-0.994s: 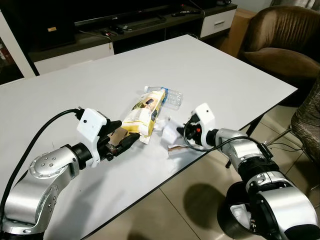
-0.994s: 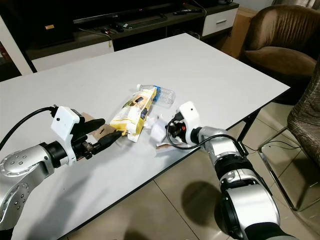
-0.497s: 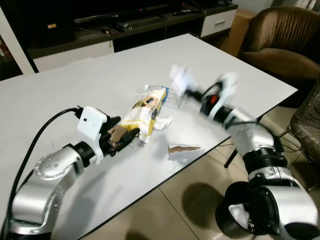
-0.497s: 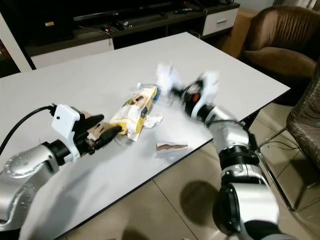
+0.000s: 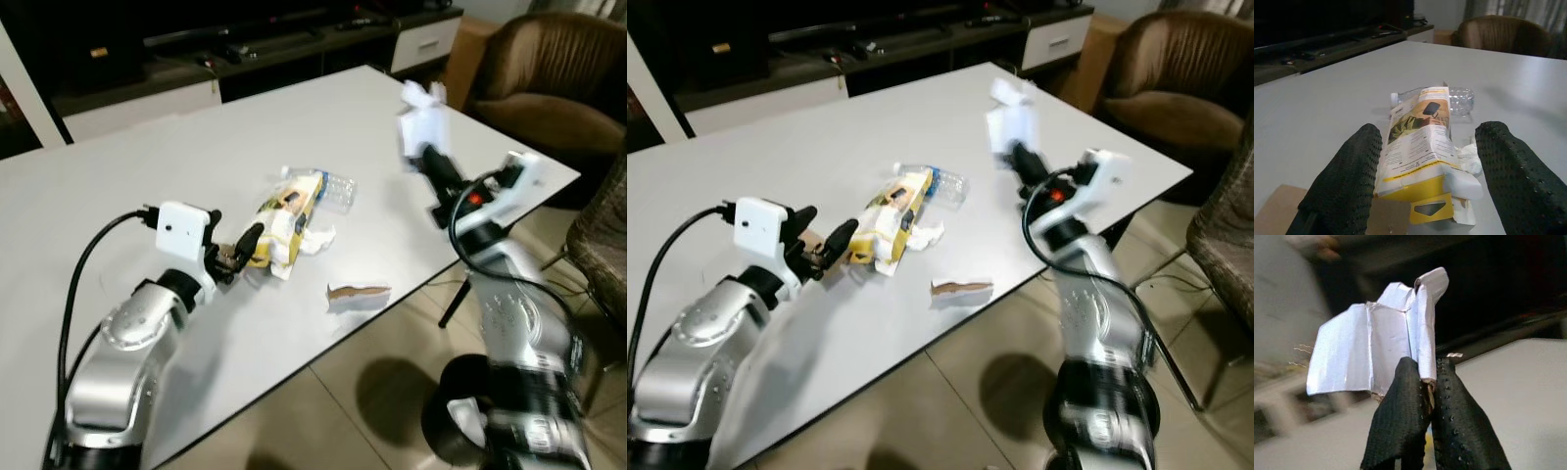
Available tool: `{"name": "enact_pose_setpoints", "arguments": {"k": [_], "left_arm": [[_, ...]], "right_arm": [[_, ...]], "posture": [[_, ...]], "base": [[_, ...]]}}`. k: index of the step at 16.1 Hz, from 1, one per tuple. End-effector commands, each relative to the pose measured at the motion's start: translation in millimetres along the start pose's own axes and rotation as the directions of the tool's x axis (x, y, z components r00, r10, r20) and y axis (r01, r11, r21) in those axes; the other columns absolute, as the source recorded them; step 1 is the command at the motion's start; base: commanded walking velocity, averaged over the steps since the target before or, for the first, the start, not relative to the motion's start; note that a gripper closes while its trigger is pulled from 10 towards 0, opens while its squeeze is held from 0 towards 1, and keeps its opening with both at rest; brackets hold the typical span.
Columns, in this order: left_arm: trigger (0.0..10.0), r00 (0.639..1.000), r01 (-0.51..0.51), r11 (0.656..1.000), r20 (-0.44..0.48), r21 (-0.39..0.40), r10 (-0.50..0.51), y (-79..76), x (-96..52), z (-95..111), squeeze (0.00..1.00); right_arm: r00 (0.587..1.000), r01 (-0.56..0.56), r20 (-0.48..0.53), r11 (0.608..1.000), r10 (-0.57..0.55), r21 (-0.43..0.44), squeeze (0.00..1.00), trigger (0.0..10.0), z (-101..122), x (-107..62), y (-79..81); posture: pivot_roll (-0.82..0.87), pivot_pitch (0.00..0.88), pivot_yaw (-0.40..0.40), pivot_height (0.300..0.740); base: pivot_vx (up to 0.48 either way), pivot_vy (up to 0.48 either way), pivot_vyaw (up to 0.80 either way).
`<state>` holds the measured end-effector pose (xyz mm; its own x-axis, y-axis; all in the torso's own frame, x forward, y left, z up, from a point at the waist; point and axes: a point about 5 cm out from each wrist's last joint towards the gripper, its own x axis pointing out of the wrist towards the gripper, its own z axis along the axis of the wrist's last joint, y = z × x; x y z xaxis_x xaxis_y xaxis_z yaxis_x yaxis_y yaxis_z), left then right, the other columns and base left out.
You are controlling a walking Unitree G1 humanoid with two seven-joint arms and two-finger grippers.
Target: Picking trash to rubbish bin
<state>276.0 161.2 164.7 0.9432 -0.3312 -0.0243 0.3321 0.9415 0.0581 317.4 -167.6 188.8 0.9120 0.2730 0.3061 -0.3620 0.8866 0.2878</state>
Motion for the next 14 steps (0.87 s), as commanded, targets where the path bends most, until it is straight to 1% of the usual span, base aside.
{"name": "enact_pose_setpoints", "arguments": {"k": [1,2,3,4,5,6,7,9,11,12,13,14], "left_arm": [[10.0,1.0,-0.013,1.0,-0.018,0.027,0.014,-4.2,-0.3,-8.1,0.0],[10.0,1.0,-0.008,0.999,-0.025,0.049,0.009,-6.1,-0.1,-11.1,0.0],[10.0,0.999,-0.021,0.996,-0.026,0.088,0.024,-7.7,0.8,-16.3,0.0],[10.0,0.999,-0.024,0.994,-0.031,0.103,0.028,-9.1,2.5,-22.5,0.0],[10.0,0.999,-0.016,0.994,-0.035,0.11,0.02,-9.6,3.1,-23.0,0.0],[10.0,1.0,-0.003,0.994,-0.026,0.108,0.006,-11.0,5.5,-20.8,0.0],[10.0,1.0,0.021,0.992,-0.013,0.126,-0.02,-12.7,6.9,-17.8,0.0],[10.0,0.999,0.043,0.993,-0.023,0.111,-0.041,-14.4,6.9,-19.6,0.0],[10.0,0.999,0.041,0.993,-0.018,0.111,-0.039,-14.4,7.1,-20.7,0.0],[10.0,0.999,0.034,0.992,-0.018,0.12,-0.032,-12.4,7.9,-22.2,0.0],[10.0,0.999,0.035,0.99,-0.019,0.136,-0.033,-11.6,8.7,-22.6,0.0],[10.0,0.998,0.061,0.986,-0.018,0.152,-0.059,-12.0,8.6,-22.6,0.0]], "right_arm": [[0.998,0.042,-0.046,0.983,-0.051,-0.178,0.0,10.0,0.3,-14.2,2.4],[0.995,0.051,-0.07,0.971,-0.069,-0.233,0.0,10.0,-1.7,-20.2,2.0],[0.99,0.06,-0.106,0.953,-0.096,-0.297,0.0,10.0,-4.0,-32.5,4.0],[0.976,0.078,-0.153,0.908,-0.153,-0.412,0.0,10.0,-11.4,-50.0,4.8],[0.974,0.073,-0.162,0.898,-0.158,-0.435,0.0,10.0,-14.0,-53.6,5.4],[0.963,0.092,-0.181,0.878,-0.198,-0.469,0.0,10.0,-22.2,-63.1,4.5],[0.95,0.134,-0.197,0.884,-0.244,-0.448,0.0,10.0,-29.1,-72.1,6.7],[0.947,0.128,-0.212,0.887,-0.243,-0.443,0.0,10.0,-30.4,-74.7,12.0],[0.943,0.111,-0.239,0.895,-0.232,-0.432,0.0,10.0,-33.4,-77.4,18.6],[0.936,0.076,-0.281,0.901,-0.212,-0.427,0.0,10.0,-39.8,-82.0,23.8],[0.93,0.064,-0.304,0.906,-0.206,-0.417,0.0,10.0,-43.2,-84.6,25.7],[0.923,0.045,-0.334,0.915,-0.192,-0.401,0.0,10.0,-46.6,-87.7,28.0]], "posture": [[-0.06,0.0,0.008,0.74],[-0.06,0.0,0.008,0.74],[-0.07,0.0,0.008,0.74],[-0.07,0.0,0.011,0.74],[-0.07,0.0,0.011,0.74],[-0.07,0.0,0.004,0.74],[-0.07,0.0,0.0,0.74],[-0.07,0.0,-0.001,0.74],[-0.08,0.0,0.0,0.74],[-0.08,0.0,0.001,0.74],[-0.08,0.0,0.001,0.74],[-0.08,0.0,0.0,0.74]], "base": [[0.0,0.0,0.0],[0.0,0.0,0.0],[0.0,0.0,-0.8],[0.0,0.0,-0.8],[0.0,0.0,-0.8],[0.0,0.0,-0.8],[0.0,0.0,-0.8],[0.0,0.0,-0.8],[0.0,0.0,-0.8],[0.0,0.0,-0.8],[0.0,0.0,-0.8],[0.0,0.0,-0.8]]}}
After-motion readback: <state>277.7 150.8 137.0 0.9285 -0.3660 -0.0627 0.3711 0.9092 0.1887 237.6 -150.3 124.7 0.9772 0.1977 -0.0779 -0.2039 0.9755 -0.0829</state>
